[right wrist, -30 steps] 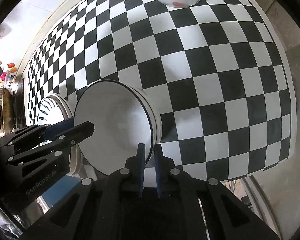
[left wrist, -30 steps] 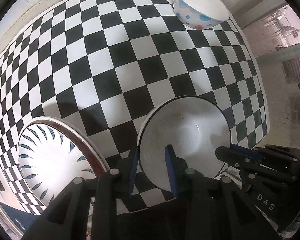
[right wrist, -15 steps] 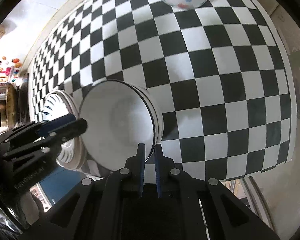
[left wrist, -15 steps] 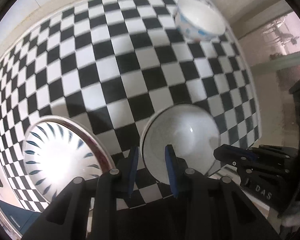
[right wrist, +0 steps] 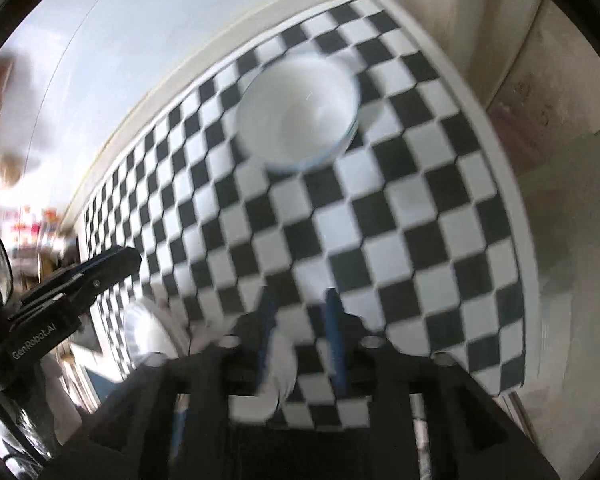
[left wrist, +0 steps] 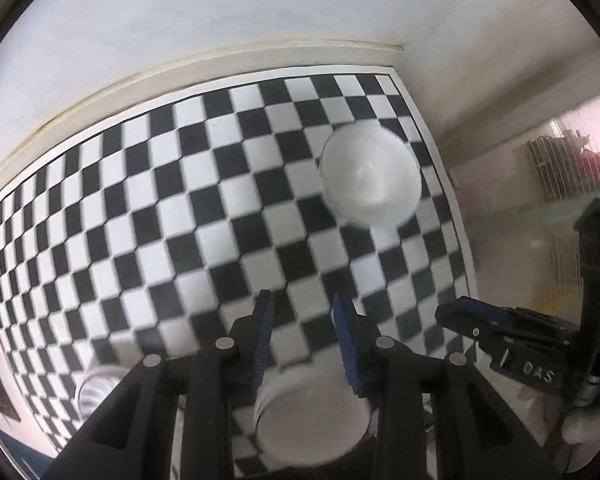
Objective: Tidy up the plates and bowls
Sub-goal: 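Move both grippers to the blue-dot bowl and grip its rim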
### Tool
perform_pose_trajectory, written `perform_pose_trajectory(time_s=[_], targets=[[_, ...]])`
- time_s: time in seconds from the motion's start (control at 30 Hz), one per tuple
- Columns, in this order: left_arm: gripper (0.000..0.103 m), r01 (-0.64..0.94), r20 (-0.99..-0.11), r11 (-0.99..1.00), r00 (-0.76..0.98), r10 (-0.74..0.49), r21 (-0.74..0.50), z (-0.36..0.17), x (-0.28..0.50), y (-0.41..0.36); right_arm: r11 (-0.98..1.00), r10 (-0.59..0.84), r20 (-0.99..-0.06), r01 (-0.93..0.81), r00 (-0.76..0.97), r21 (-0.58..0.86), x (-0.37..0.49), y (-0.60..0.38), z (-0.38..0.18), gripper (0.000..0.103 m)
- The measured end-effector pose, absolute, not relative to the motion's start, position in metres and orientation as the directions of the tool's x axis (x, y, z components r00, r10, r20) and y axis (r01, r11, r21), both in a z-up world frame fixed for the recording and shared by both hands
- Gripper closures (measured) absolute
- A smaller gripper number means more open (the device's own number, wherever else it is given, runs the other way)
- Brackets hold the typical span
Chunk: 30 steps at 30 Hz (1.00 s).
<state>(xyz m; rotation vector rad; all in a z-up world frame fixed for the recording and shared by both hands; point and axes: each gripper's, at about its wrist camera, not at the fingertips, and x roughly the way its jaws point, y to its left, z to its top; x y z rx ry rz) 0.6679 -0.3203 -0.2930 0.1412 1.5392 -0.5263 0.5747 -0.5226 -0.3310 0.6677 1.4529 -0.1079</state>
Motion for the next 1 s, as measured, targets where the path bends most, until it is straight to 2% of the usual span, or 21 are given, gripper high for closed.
perform_pose_trajectory(time_s=[0.03, 0.3, 0.63, 0.67, 0.77, 1.0], targets=[[0.075, 0.405, -0.968, 0.880, -0.066, -0.241, -0.247, -0.298, 0.676, -0.327, 0.807, 0.321, -0.934, 0.471, 0.157, 0.357, 0.582, -0.533, -0.334, 0.050], [0.075, 0.372, -0.959, 0.886, -0.169, -0.229, -0.277, -0.361, 0.740, -0.383, 0.742, 0.345, -0.925, 0.556, 0.160, 0.373, 0.635, -0.590, -0.374, 0.050], [0.076, 0.385, -0.949, 0.874, -0.223, -0.224, -0.297, -0.411, 0.755, -0.413, 0.746, 0.360, -0.928, 0.567, 0.099, 0.350, 0.667, -0.610, -0.424, 0.051], [0.076, 0.390, -0.949, 0.872, -0.221, -0.224, -0.296, -0.413, 0.754, -0.413, 0.747, 0.358, -0.929, 0.567, 0.096, 0.347, 0.669, -0.609, -0.426, 0.054], [0.079, 0.406, -0.952, 0.864, -0.198, -0.234, -0.297, -0.410, 0.751, -0.412, 0.750, 0.363, -0.928, 0.567, 0.079, 0.341, 0.673, -0.609, -0.433, 0.090], [0.079, 0.399, -0.954, 0.867, -0.164, -0.252, -0.297, -0.395, 0.744, -0.400, 0.798, 0.329, -0.942, 0.514, 0.066, 0.315, 0.672, -0.600, -0.425, 0.092]])
